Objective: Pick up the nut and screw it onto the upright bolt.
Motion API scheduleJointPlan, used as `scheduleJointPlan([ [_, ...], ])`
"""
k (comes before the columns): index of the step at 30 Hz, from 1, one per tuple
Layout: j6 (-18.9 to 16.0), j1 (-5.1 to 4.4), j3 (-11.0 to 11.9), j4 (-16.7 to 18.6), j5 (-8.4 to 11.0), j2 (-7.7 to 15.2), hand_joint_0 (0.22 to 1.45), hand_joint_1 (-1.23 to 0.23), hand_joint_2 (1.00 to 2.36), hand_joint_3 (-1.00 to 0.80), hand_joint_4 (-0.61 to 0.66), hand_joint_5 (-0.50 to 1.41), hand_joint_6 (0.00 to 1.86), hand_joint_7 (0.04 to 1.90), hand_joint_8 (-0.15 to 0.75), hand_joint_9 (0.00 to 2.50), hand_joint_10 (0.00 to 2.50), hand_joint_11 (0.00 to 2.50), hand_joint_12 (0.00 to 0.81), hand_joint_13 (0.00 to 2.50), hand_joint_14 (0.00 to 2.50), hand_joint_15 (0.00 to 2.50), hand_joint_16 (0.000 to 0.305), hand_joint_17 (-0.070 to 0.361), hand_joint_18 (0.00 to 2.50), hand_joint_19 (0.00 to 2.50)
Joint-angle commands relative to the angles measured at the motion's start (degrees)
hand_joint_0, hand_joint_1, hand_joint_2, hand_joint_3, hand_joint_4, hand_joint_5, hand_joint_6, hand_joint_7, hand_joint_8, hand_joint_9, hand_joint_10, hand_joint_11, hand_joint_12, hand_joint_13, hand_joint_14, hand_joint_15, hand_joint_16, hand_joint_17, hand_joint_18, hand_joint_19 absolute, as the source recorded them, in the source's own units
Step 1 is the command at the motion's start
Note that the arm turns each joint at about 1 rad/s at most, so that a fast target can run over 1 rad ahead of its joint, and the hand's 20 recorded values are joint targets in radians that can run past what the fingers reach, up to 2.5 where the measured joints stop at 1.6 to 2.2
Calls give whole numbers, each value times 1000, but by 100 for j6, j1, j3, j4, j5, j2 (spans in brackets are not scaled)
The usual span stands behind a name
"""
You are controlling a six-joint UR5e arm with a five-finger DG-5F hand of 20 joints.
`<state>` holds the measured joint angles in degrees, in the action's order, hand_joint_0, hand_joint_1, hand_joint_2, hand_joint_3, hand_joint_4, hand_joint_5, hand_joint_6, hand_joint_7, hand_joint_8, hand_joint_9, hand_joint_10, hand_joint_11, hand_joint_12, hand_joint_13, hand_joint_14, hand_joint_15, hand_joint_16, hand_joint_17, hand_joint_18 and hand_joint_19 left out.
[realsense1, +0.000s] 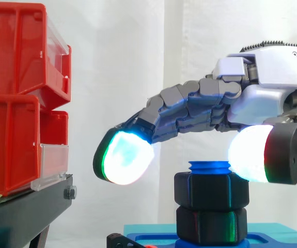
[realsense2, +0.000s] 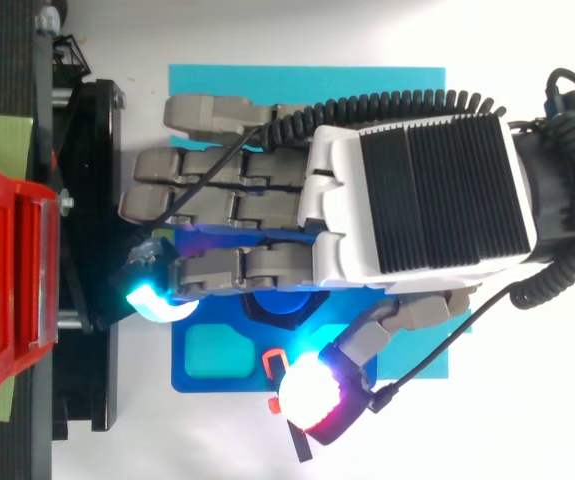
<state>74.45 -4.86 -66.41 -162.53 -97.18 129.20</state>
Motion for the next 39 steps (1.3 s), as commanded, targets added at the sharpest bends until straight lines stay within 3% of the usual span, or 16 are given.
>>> scheduleJointPlan([
  [1, -1, 12, -4, -86, -2, 0, 351, -491, 1000, -500, 142, -212, 501, 682, 256, 257, 0, 0, 410, 0, 0, 0, 62, 140, 0, 9],
  [16, -1, 56, -4, -455, 6, 0, 353, -429, 1000, -500, 199, -152, 503, 918, 279, 394, 0, 0, 413, 18, 0, 0, 62, 139, 0, 64],
  [30, -54, 100, 22, -437, -11, -9, 377, -389, 1000, -500, 234, -65, 503, 1184, 301, 634, 0, 0, 396, 225, 0, 0, 55, 123, 0, 14],
  [36, -89, 179, 154, -464, -73, -9, 381, -382, 1000, -500, 219, -30, 502, 1292, 304, 744, 0, 0, 392, 312, 0, 0, 52, 117, 0, 30],
  [39, -80, 205, 242, -481, -134, -9, 387, -382, 1000, -500, 207, -10, 501, 1381, 296, 933, 7, 218, 391, 373, 0, 0, 50, 112, 15, 25],
])
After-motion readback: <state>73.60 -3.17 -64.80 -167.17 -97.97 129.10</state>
